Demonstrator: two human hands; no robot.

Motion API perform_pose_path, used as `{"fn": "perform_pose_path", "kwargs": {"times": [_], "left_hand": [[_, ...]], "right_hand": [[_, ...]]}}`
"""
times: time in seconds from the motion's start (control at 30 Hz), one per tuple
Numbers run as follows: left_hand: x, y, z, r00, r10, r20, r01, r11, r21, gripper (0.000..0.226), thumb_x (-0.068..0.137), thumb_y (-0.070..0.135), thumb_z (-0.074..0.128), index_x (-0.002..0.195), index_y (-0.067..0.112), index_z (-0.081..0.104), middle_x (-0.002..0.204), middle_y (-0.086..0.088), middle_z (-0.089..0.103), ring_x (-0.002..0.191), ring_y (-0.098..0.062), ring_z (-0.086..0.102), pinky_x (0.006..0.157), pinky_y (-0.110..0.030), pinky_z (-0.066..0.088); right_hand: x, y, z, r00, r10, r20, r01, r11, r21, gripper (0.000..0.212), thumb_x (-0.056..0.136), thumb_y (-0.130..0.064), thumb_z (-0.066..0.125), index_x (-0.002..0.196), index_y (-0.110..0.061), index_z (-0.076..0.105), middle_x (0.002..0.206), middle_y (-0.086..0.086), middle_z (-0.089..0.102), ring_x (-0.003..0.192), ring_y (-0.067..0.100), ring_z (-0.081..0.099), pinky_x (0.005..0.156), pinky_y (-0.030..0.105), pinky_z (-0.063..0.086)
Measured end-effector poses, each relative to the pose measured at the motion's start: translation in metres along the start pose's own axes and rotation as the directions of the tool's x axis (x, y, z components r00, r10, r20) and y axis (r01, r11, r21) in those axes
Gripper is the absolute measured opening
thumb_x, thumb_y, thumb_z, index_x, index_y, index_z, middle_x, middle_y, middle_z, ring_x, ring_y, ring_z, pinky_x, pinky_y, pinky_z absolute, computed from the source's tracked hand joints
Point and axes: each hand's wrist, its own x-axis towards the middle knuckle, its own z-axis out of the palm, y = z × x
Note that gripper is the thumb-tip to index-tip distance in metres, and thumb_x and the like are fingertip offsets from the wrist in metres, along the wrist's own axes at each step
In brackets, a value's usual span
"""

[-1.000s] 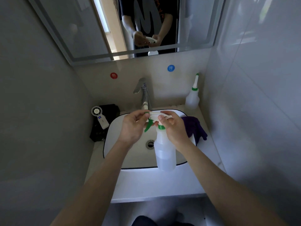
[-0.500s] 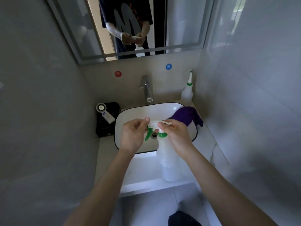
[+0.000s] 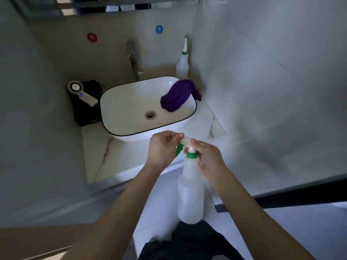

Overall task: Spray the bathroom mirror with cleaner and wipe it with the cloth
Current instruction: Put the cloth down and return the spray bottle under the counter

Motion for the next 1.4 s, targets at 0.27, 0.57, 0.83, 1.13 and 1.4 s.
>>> {"fn": "perform_pose_path", "kwargs": {"times": [0.27,0.57,0.83,1.13,1.4], "left_hand": [[0.014,0.002,0.068,0.958,0.08,0.276,-0.162,0.944,0.288,0.012,0.094,0.021,0.072,0.087,0.017,0.081,0.084,0.006,0.078,0.084,-0.015,0.072,0.084,-0.031,0.056],[-0.007,-0.07,0.116,0.907,-0.267,0.327,0.206,0.956,0.21,0.069,0.088,0.059,0.066,0.143,0.019,0.054,0.135,0.007,0.064,0.112,-0.008,0.067,0.094,-0.027,0.053],[-0.045,-0.193,0.105,0.635,-0.625,0.454,0.374,0.763,0.527,0.115,0.062,0.058,0.092,0.154,0.03,0.029,0.14,0.009,0.052,0.124,-0.015,0.054,0.1,-0.034,0.05],[0.005,-0.264,0.107,0.566,-0.665,0.487,0.036,0.61,0.792,0.09,0.052,0.072,0.082,0.126,0.03,0.055,0.112,0.01,0.067,0.102,-0.017,0.065,0.089,-0.042,0.058],[0.066,-0.314,0.112,0.625,-0.67,0.401,0.051,0.547,0.835,0.096,0.051,0.072,0.085,0.129,0.026,0.053,0.117,0.006,0.064,0.106,-0.021,0.064,0.091,-0.043,0.058]], "right_hand": [[0.01,0.007,-0.078,0.979,0.168,-0.113,-0.134,0.956,0.261,0.032,0.094,-0.015,0.069,0.113,0.01,0.067,0.099,0.021,0.07,0.082,0.026,0.067,0.082,0.036,0.057],[0.051,0.04,-0.131,0.972,0.204,-0.119,-0.157,0.935,0.318,0.039,0.093,-0.02,0.07,0.118,0.01,0.066,0.1,0.021,0.071,0.082,0.024,0.068,0.08,0.036,0.056],[0.081,0.081,-0.158,0.924,0.304,-0.23,-0.181,0.882,0.435,0.022,0.098,-0.021,0.064,0.109,-0.002,0.068,0.082,0.008,0.071,0.076,0.016,0.066,0.09,0.037,0.056],[0.113,0.182,-0.181,0.895,0.277,-0.348,-0.345,0.926,-0.15,0.088,0.086,-0.044,0.077,0.15,-0.002,0.033,0.124,0.001,0.062,0.107,0.012,0.062,0.088,0.025,0.053],[0.121,0.269,-0.198,0.905,0.388,-0.175,-0.426,0.822,-0.377,0.045,0.089,-0.04,0.073,0.122,-0.01,0.066,0.099,0.006,0.077,0.084,0.02,0.077,0.095,0.04,0.057]]}}
